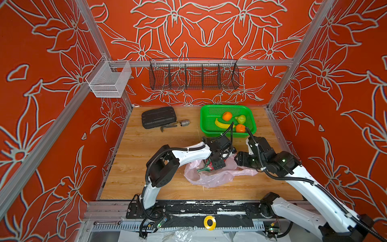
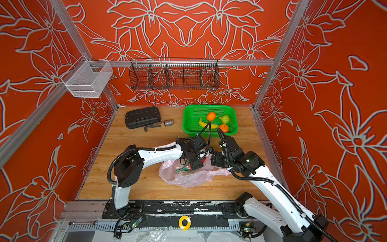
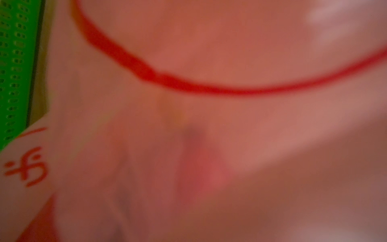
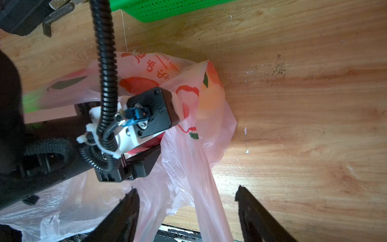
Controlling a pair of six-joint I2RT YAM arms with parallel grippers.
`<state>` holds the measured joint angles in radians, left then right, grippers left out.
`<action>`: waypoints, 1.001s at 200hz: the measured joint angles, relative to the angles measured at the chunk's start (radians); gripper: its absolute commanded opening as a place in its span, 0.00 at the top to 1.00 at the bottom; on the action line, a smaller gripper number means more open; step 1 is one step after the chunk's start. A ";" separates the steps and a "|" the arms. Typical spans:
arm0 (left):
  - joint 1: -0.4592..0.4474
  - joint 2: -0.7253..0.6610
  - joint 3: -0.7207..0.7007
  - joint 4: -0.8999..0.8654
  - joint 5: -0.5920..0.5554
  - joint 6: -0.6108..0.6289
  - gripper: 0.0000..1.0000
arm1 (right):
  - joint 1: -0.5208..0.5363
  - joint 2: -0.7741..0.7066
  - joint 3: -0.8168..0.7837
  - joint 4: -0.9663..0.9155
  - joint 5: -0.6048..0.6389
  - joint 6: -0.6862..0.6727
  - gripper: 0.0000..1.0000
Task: Untie the knot of the plastic bag and take out the fruit
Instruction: Pick up the fruit from the plastic bag.
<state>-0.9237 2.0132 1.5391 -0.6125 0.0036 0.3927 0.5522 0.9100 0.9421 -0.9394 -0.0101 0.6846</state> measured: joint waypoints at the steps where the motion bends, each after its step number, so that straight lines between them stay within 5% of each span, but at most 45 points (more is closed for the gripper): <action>1: 0.000 0.000 0.000 0.000 0.000 0.001 0.35 | 0.000 0.000 0.000 0.000 0.000 0.000 0.25; 83: 0.000 -0.063 -0.039 -0.041 -0.010 -0.037 0.41 | 0.000 0.005 0.000 -0.002 0.010 0.002 0.33; 200: 0.001 -0.391 -0.119 -0.026 0.042 -0.171 0.54 | 0.000 0.032 -0.058 0.003 0.024 0.000 0.34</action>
<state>-0.9226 1.6222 1.4204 -0.6380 0.0452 0.2222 0.5522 0.9424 0.8837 -0.9363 0.0143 0.6846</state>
